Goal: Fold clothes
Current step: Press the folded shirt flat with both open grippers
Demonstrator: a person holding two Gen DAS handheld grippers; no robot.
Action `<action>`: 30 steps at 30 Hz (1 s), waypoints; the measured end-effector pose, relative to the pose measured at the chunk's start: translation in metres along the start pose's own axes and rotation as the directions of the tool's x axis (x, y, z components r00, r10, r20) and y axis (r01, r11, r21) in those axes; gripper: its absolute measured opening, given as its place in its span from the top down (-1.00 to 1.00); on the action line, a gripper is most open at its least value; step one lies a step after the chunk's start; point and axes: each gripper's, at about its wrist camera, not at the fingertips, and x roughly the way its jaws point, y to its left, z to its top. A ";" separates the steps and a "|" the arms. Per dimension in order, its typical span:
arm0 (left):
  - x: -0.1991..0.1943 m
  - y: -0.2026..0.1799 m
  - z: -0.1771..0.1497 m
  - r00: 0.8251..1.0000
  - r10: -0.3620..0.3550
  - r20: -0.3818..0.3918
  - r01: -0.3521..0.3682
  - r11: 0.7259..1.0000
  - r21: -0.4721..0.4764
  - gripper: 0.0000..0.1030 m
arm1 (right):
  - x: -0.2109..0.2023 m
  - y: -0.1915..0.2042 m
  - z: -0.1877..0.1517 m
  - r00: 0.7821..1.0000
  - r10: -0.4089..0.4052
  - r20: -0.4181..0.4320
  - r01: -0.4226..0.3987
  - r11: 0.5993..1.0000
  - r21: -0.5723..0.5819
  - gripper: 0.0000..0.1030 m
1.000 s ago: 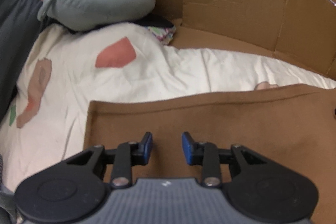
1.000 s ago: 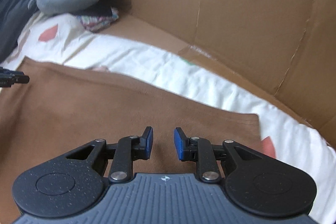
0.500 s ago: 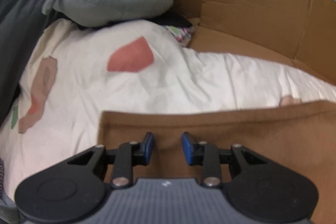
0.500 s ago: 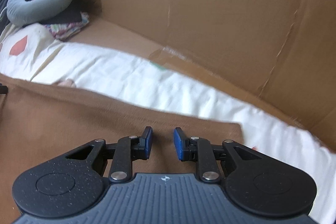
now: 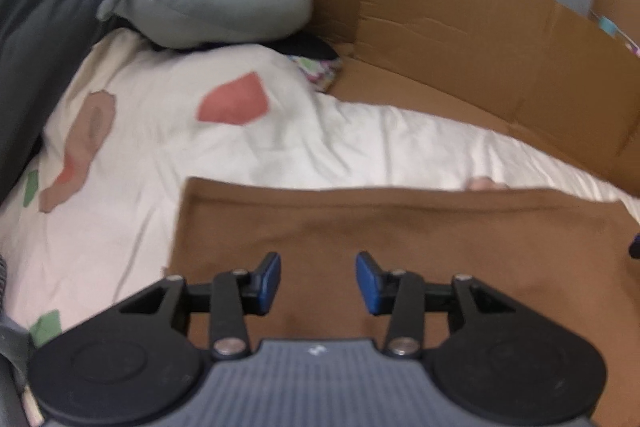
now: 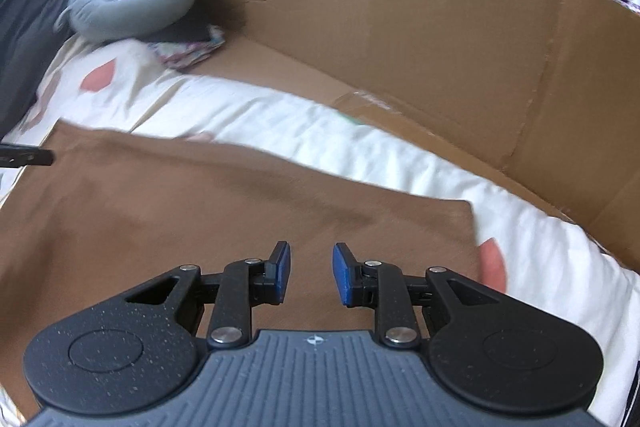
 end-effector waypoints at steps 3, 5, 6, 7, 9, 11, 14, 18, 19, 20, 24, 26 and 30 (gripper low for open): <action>-0.004 -0.011 -0.011 0.999 -0.039 -0.019 0.038 0.999 -0.007 0.10 | 0.000 0.008 -0.010 1.000 0.024 -0.012 -0.024 1.000 0.000 0.36; -0.007 -0.016 -0.021 0.998 -0.050 -0.035 0.051 0.999 0.007 0.09 | 0.001 0.012 -0.018 0.999 0.036 -0.033 -0.036 0.999 -0.002 0.36; -0.009 -0.018 -0.027 0.998 -0.055 -0.044 0.055 0.998 0.014 0.08 | 0.001 0.014 -0.022 0.998 0.043 -0.045 -0.043 0.999 -0.004 0.35; -0.011 -0.018 -0.033 0.997 -0.059 -0.054 0.060 0.998 0.019 0.08 | 0.000 0.017 -0.026 0.997 0.051 -0.058 -0.052 0.999 -0.007 0.33; -0.016 -0.016 -0.046 0.995 -0.060 -0.077 0.062 0.998 0.019 0.06 | -0.002 0.021 -0.036 0.995 0.061 -0.084 -0.063 0.998 -0.017 0.25; -0.022 -0.011 -0.059 0.994 -0.057 -0.098 0.059 0.998 0.014 0.05 | -0.007 0.023 -0.047 0.993 0.066 -0.102 -0.068 0.997 -0.023 0.24; -0.034 0.003 -0.076 0.992 -0.042 -0.119 0.043 0.999 0.010 0.04 | -0.015 0.025 -0.065 0.990 0.061 -0.130 -0.068 0.997 -0.047 0.24; -0.054 0.016 -0.098 0.992 -0.006 -0.126 0.011 0.999 0.039 -0.02 | -0.030 0.026 -0.084 0.986 0.045 -0.159 -0.060 0.994 -0.090 0.22; -0.059 0.018 -0.103 0.992 0.000 -0.127 0.007 0.999 0.050 -0.02 | -0.034 0.026 -0.088 0.986 0.042 -0.164 -0.059 0.993 -0.098 0.20; -0.063 0.020 -0.108 0.991 0.003 -0.130 0.004 0.998 0.055 -0.03 | -0.038 0.026 -0.092 0.985 0.041 -0.167 -0.059 0.993 -0.104 0.18; -0.076 0.027 -0.120 0.991 0.011 -0.134 -0.005 0.999 0.050 -0.07 | -0.054 0.026 -0.107 0.985 0.029 -0.169 -0.050 0.991 -0.121 0.15; -0.082 0.030 -0.124 0.992 0.017 -0.128 -0.011 0.999 0.049 -0.08 | -0.062 0.024 -0.112 0.985 0.023 -0.170 -0.042 0.993 -0.111 0.15; -0.091 0.038 -0.132 0.992 0.042 -0.116 -0.037 0.998 0.044 -0.08 | -0.074 0.025 -0.124 0.983 -0.004 -0.185 -0.019 0.992 -0.124 0.14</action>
